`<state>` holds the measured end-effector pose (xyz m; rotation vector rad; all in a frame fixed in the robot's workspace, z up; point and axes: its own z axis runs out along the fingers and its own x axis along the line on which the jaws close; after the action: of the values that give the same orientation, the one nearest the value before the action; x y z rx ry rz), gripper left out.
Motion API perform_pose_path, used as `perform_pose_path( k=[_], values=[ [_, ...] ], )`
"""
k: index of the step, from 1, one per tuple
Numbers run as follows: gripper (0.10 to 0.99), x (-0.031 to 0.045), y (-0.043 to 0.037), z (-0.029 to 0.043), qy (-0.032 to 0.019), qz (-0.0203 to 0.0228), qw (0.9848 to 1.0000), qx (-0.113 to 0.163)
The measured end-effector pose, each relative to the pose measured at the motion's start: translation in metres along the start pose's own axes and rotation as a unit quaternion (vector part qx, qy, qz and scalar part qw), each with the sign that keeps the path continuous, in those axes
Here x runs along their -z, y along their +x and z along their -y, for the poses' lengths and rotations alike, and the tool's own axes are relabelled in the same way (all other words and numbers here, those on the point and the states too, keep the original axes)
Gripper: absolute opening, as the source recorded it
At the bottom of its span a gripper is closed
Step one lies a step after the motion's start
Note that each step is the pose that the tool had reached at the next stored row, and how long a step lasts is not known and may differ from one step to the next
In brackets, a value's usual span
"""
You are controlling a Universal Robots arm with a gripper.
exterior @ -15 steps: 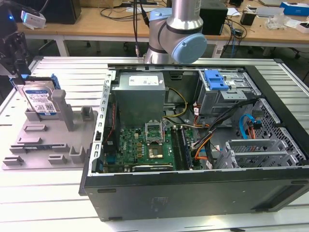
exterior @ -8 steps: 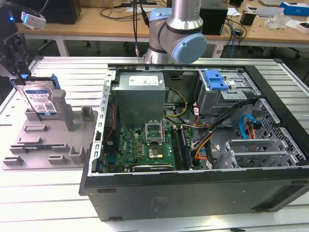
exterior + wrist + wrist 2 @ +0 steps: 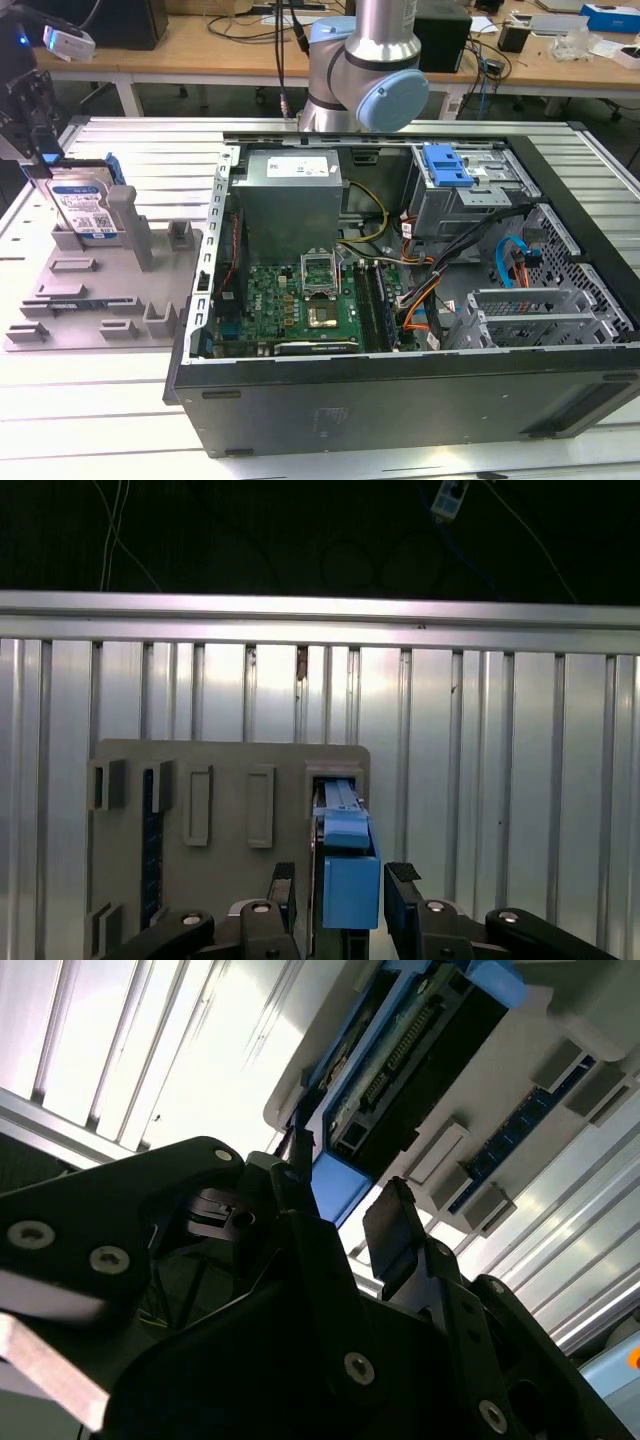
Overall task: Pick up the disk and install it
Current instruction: 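Pick up the disk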
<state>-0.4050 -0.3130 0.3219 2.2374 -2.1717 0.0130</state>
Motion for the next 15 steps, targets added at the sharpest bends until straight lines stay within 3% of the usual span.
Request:
perform_pose_path(
  k=[15],
  values=[
    [0.482, -0.0119, 0.0006, 0.0017, 0.0001, 0.0000, 1.0000, 0.000]
  ],
)
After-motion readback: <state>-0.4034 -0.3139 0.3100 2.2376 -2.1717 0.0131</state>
